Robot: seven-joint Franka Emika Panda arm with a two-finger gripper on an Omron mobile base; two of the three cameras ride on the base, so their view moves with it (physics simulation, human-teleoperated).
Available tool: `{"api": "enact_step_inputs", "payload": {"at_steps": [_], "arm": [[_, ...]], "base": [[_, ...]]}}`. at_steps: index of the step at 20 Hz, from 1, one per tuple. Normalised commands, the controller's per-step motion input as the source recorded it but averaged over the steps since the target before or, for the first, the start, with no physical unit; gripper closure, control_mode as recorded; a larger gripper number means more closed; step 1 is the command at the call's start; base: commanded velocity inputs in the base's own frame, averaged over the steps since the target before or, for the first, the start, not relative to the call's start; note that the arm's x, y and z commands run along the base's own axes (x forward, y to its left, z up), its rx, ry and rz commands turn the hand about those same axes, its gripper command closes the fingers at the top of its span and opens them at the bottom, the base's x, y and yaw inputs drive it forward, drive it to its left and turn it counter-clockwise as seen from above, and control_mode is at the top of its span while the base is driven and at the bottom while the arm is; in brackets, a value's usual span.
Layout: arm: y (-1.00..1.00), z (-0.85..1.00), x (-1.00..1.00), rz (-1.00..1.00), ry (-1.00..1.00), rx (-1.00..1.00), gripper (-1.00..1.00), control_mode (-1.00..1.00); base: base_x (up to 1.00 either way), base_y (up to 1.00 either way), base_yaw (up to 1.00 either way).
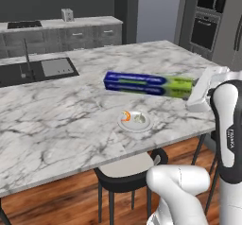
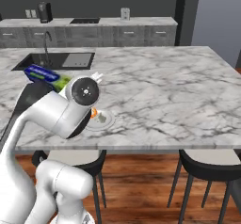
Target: Retrieve the tupperware and aluminum foil from the cabinet and place them on the dining counter near the plate with garlic and shrimp to prepare for storing leftovers.
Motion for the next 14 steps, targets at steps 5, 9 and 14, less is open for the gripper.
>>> {"api": "enact_step_inputs", "payload": {"at_steps": [5, 9, 14], "arm": [[-1.0, -0.54, 0.65, -0.22, 0.08, 0.19, 1.0, -1.0], [-1.0, -0.7, 0.7, -0.24, 0.14, 0.17, 1.0, -1.0], [-0.72, -0.77, 0.65, -0.2, 0.14, 0.07, 1.0, -1.0]], "base": [[0.0, 0.0, 0.0], [0.0, 0.0, 0.0], [0.0, 0.0, 0.0]]}}
